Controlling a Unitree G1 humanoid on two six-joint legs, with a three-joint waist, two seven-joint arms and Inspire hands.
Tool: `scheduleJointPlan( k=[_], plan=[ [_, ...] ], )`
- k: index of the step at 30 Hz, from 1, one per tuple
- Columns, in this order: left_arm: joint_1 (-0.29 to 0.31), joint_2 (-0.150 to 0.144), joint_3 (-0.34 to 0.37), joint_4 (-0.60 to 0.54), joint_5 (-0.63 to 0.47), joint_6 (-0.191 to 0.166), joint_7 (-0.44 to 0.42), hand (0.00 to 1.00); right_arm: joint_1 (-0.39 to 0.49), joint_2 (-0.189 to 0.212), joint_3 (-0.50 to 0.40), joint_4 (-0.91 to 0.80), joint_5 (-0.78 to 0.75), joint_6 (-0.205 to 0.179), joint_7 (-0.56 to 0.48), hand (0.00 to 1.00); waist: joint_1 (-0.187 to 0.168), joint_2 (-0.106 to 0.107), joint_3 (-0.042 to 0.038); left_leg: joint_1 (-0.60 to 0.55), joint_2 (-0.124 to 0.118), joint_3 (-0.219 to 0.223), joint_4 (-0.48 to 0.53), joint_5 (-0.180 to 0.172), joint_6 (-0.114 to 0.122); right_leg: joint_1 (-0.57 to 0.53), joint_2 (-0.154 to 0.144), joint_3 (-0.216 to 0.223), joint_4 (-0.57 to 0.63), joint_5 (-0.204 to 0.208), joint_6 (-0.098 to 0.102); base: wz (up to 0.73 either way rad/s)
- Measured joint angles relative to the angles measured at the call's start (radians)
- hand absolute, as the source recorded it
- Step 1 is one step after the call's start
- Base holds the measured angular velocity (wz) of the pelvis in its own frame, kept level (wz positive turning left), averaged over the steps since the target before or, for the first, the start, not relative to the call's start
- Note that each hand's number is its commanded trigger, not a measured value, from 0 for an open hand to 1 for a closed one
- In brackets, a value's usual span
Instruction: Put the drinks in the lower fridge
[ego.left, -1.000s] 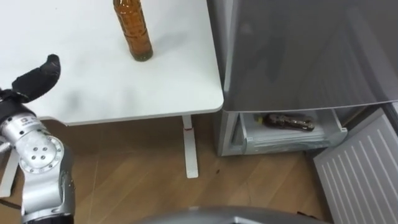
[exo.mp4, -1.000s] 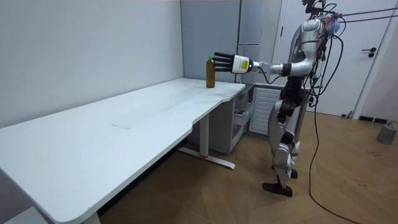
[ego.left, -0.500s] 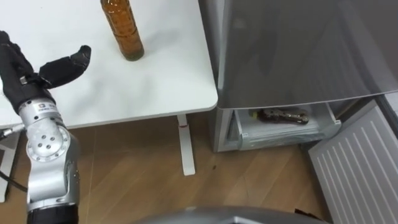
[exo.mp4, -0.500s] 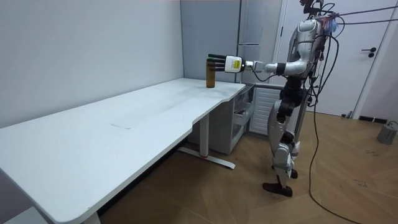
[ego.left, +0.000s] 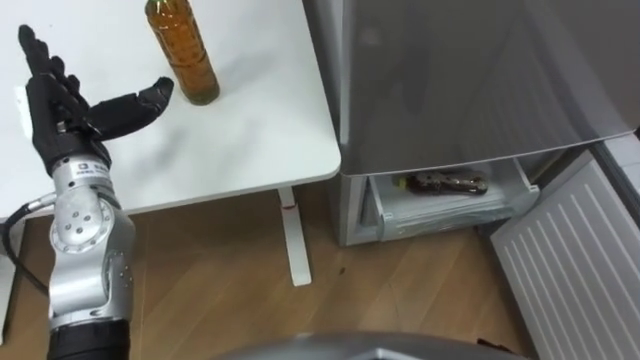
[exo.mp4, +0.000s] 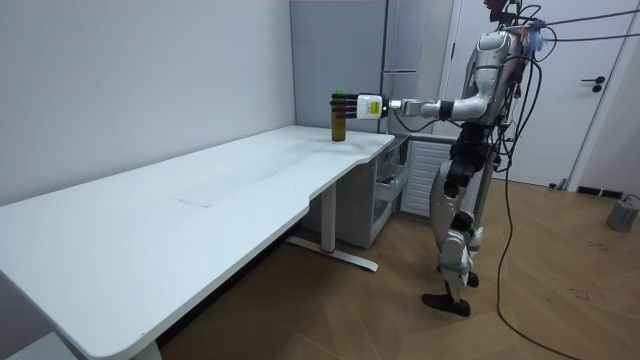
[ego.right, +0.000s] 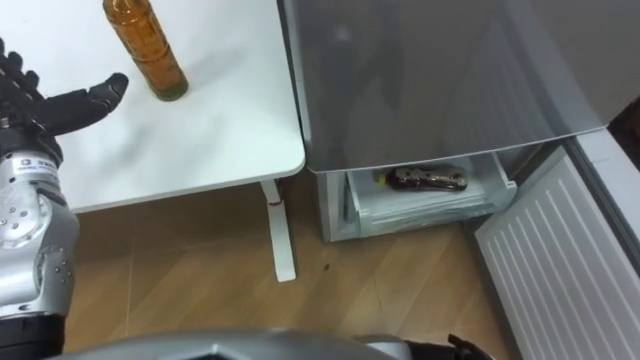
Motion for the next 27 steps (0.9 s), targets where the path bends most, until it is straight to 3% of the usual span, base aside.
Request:
scheduleJointPlan(
  k=[3,10,14,19,27],
  plan=[
    [-0.001,0.0,0.0,0.001,-0.01,0.0,-0.009,0.0,0.001,0.001,0.0,0.007,0.0,0.001,-0.016,0.0,0.0,-0.001,0.0057,0.006,0.002,0.011,-0.003,0.0,0.0,0.004,0.001,0.011,0.002,0.0,0.0,-0.09],
    [-0.043,0.001,0.003,0.024,-0.067,0.0,0.001,0.0,0.018,0.0,0.0,0.036,-0.076,0.009,-0.047,0.0,-0.009,-0.002,0.006,-0.002,0.004,0.017,-0.003,-0.001,-0.001,-0.005,0.004,0.01,0.014,0.0,0.0,-0.02],
    [-0.077,0.012,0.007,0.066,-0.08,0.004,0.024,0.0,0.024,0.001,0.0,0.035,-0.176,0.045,-0.059,0.0,-0.026,0.002,0.0013,-0.001,0.004,0.018,-0.003,-0.001,-0.001,-0.015,0.004,0.011,0.017,0.0,0.0,-0.01],
    [-0.179,0.016,0.01,0.171,-0.096,0.054,0.027,0.0,0.027,0.005,0.001,0.041,-0.263,0.107,-0.056,0.0,-0.026,0.002,-0.0009,0.016,0.006,0.033,-0.005,-0.001,-0.001,-0.019,0.005,0.027,0.029,0.0,0.0,-0.11],
    [-0.233,0.051,0.012,0.202,-0.096,0.082,0.044,0.0,0.036,0.007,-0.025,0.038,-0.271,0.142,-0.057,0.0,-0.036,-0.001,-0.0029,0.028,0.014,0.045,-0.006,-0.003,-0.004,-0.02,0.015,0.047,0.035,0.003,-0.005,-0.09]
  ],
)
